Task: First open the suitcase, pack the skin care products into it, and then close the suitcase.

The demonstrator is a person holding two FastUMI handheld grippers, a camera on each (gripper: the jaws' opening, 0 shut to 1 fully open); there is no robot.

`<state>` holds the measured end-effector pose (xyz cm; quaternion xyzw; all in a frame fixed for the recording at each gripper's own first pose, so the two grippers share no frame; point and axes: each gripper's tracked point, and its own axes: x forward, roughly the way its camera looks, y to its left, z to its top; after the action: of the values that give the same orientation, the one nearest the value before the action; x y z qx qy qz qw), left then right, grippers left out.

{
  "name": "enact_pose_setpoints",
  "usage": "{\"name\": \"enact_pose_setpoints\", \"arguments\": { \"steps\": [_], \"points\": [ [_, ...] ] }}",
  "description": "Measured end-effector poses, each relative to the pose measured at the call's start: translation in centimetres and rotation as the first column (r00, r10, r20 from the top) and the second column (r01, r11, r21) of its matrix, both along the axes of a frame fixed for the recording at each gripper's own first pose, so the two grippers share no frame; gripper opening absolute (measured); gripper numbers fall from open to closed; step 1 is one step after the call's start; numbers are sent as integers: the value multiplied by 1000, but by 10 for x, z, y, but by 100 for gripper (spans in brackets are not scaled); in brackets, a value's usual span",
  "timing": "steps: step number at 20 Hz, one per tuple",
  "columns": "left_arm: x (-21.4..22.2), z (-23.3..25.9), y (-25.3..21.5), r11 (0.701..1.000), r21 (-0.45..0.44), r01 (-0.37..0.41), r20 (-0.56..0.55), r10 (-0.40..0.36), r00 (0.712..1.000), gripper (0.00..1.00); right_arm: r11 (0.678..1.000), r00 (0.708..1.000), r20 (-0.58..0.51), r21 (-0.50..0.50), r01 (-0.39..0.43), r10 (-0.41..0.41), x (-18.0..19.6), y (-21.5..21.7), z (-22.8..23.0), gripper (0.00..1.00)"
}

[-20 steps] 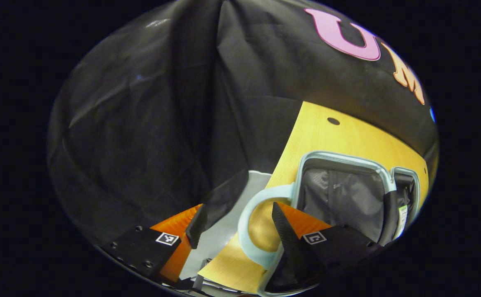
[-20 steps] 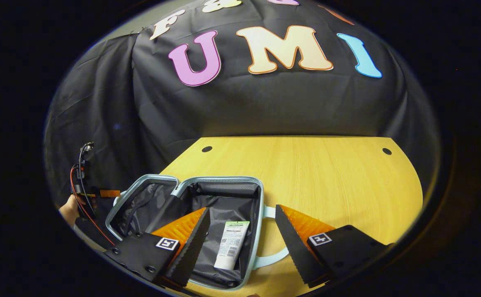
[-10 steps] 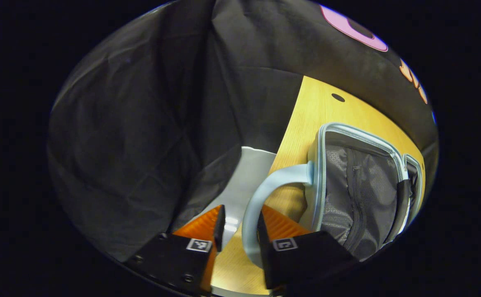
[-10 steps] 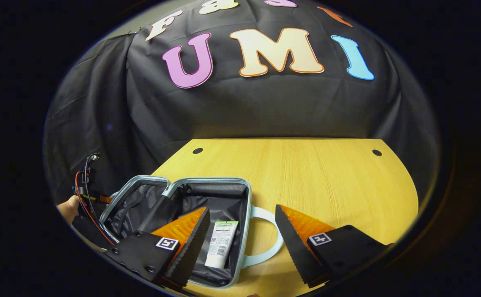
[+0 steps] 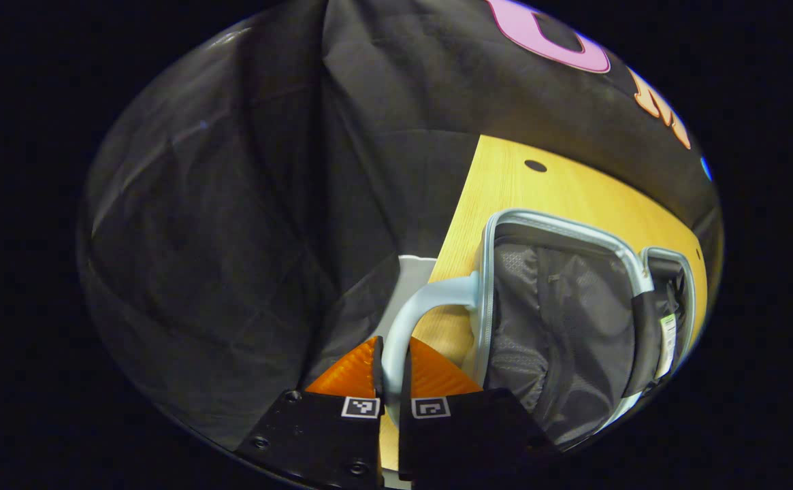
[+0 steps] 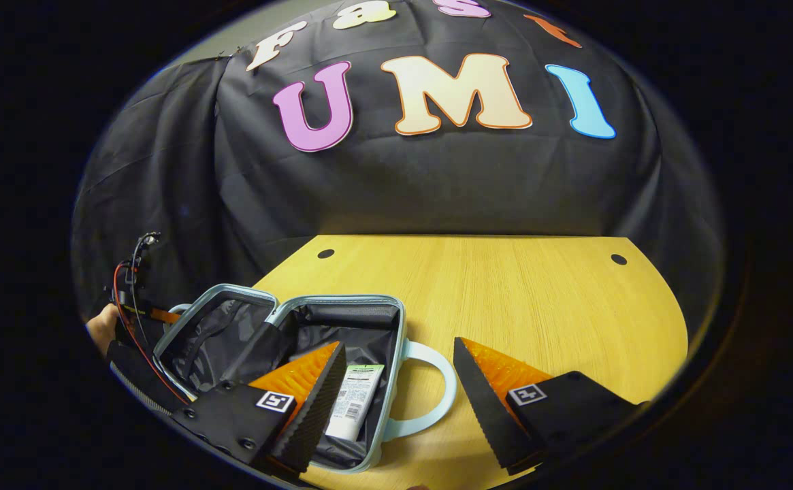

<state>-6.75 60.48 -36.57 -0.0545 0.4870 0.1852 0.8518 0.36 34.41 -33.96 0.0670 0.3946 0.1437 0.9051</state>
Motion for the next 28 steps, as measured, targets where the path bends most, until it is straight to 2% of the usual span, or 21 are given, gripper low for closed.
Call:
{"name": "enact_pose_setpoints", "arguments": {
  "steps": [3,7,10,12,16,23,28],
  "points": [
    [7,43,1,1000,11,14,94,-15,995,2,1000,1000,1,11,-20,20,-3,-1,0,98],
    [9,97,-10,997,59,48,159,-57,986,2,999,998,49,34,-40,38,1,-7,11,98],
    [18,139,-35,993,107,58,224,-81,971,2,995,994,90,60,-74,69,2,-11,21,98],
    [23,164,-61,992,110,60,264,-87,961,2,993,989,112,58,-107,100,0,-23,28,98],
    [35,206,-113,988,119,96,327,-130,936,2,991,986,135,83,-108,96,-3,-54,39,98],
    [60,237,-204,975,124,182,379,-216,900,2,992,986,149,89,-92,78,-4,-111,48,98],
    [73,243,-266,970,57,236,428,-237,872,2,993,985,160,90,-83,68,3,-143,50,98]
  ]
}}
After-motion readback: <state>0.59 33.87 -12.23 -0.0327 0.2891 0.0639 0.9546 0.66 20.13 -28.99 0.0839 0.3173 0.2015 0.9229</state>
